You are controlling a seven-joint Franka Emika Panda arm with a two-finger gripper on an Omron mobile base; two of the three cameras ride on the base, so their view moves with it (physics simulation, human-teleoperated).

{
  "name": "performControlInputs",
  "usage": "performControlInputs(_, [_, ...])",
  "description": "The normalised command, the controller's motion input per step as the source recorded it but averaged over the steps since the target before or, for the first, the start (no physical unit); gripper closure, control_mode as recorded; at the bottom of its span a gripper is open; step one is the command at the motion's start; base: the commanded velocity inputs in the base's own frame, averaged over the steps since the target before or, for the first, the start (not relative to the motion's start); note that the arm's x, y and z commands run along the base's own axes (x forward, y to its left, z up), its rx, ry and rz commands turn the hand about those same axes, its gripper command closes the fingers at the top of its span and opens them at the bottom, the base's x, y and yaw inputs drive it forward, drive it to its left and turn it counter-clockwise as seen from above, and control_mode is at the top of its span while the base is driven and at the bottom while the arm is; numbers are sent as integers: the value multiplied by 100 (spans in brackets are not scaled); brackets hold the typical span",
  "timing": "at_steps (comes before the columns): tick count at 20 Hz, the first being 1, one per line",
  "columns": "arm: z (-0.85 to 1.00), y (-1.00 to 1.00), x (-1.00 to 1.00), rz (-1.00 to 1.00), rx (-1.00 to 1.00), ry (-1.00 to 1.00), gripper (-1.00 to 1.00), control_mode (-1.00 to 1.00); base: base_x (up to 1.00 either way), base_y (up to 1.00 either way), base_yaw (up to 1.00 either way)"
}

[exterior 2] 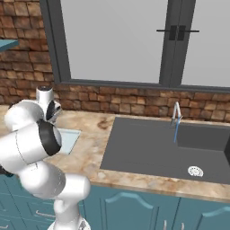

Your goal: Take the fish out of the fridge, briefly rinse it in the sink, and place it on the tray next to the sink.

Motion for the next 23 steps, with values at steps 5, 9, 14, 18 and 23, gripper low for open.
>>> performControlInputs(5, [100,-8,-100,0,-1,-38,-100,-100,0,0,0])
performControlInputs(9, [100,0,-100,0,-1,-49,-100,-100,0,0,0])
performControlInputs(14, [100,0,-100,0,-1,-57,-100,-100,0,0,0])
performControlInputs(18, [100,0,-100,2,-5,-62,-100,-100,0,0,0])
performControlInputs(23, [100,-2,-100,2,-4,-69,-100,-100,0,0,0])
